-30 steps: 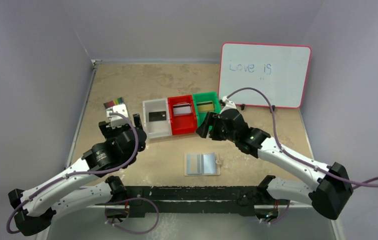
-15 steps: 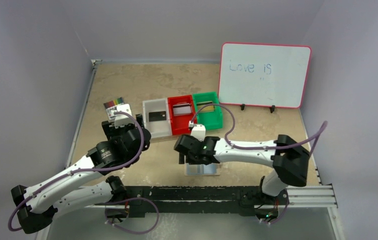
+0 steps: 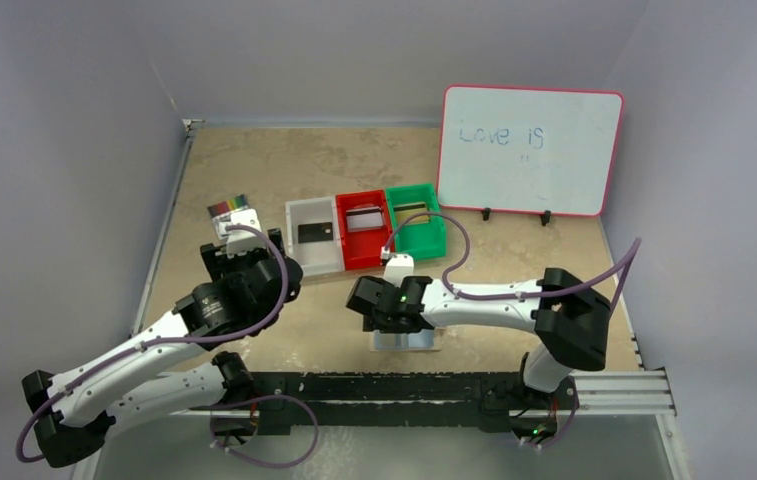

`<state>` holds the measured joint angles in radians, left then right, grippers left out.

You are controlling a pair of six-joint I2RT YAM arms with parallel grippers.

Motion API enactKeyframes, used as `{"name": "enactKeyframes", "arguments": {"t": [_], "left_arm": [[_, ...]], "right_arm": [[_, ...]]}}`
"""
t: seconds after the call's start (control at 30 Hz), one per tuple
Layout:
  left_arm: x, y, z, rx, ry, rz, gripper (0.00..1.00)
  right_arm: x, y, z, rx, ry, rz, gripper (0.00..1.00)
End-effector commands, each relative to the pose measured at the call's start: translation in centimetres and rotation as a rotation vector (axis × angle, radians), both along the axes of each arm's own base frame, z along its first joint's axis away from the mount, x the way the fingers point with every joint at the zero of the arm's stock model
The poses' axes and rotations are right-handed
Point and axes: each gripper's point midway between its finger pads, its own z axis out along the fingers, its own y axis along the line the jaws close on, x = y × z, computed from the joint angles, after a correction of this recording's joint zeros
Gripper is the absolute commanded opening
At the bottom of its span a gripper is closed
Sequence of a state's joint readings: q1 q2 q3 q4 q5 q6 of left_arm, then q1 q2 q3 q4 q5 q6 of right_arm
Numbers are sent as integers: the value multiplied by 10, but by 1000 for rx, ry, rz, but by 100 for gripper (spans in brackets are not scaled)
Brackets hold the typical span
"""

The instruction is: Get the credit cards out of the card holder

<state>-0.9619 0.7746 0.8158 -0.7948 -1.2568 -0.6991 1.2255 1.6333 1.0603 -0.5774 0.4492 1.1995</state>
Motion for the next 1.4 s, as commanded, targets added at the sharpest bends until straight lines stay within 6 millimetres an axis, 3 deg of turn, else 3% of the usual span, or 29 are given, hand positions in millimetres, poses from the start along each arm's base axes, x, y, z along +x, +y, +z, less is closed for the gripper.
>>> {"name": "enactKeyframes", "arguments": {"t": [0.0,0.23,0.6,0.73,1.2,1.37], "left_arm": [[2,1,17,-37,-48,32,80],[2,2,17,-42,-50,33,80],[3,0,16,-33,-41,30,80],[3,0,16,-37,-43,29,80],[3,0,15,-31,-41,32,79],[4,-1,15,-28,-36,30,79]], "right_arm": [[1,-2,2,3,-12,9,68],[-3,-10,-12,-53,17,-2,59],[-6,-16,-35,-126,45,1,54],[-6,-17,-38,-140,46,14,39],[-2,10,1,67,-6,52,11],[0,8,8,98,-21,25,0]]}}
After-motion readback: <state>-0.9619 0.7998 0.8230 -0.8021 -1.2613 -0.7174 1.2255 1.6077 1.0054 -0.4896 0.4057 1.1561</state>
